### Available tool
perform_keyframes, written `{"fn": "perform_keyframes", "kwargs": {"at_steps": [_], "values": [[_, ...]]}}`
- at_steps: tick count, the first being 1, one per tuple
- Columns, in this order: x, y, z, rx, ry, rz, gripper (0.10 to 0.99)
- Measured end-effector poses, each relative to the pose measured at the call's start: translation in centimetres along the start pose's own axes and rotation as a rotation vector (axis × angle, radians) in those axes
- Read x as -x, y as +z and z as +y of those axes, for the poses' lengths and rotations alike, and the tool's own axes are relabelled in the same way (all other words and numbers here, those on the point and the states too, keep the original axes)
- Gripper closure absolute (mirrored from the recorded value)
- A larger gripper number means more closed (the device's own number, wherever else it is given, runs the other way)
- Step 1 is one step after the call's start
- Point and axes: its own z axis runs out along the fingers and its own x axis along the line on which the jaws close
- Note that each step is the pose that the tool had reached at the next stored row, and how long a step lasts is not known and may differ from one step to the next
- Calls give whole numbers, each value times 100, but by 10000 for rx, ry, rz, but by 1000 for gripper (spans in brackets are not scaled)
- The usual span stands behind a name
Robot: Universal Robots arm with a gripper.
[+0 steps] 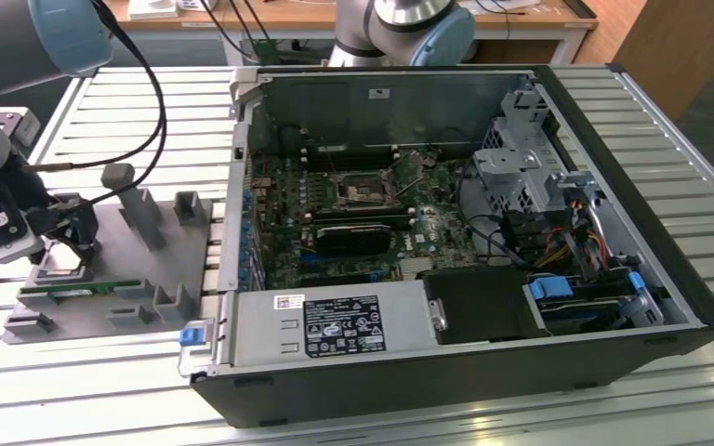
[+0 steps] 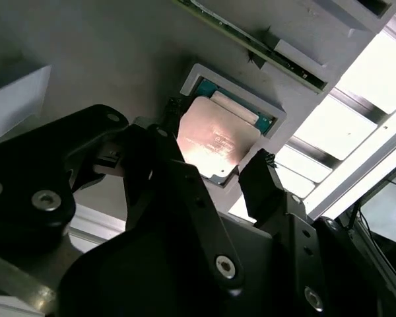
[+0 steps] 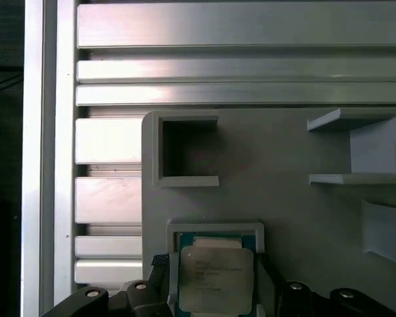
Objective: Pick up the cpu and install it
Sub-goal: 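Pick up the cpu and move it towards the insertion slot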
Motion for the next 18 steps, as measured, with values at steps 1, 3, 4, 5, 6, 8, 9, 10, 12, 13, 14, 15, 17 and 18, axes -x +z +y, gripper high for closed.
{"fn": "perform_keyframes", "kwargs": {"at_steps": [1, 3, 4, 5, 6, 8, 9, 10, 12, 13, 14, 15, 17, 18], "values": [[1, 2, 0, 0, 0, 0, 451], [3, 4, 0, 0, 0, -1, 467], [4, 5, 0, 0, 0, -1, 533], [4, 5, 0, 0, 0, -1, 533], [5, 6, 0, 1, 0, -2, 533], [5, 3, 0, 0, 0, -1, 533], [6, -3, 1, 0, 0, -1, 533], [5, -10, 1, 0, 1, -1, 533], [5, -18, 1, 0, 1, -1, 522], [5, -21, 1, 1, 0, -2, 459], [5, -22, 1, 2, 0, -4, 459], [2, -23, 0, 1, -1, -2, 459], [-8, -24, -7, 0, -2, -7, 459], [-9, -24, -11, 1, 0, -9, 459]]}}
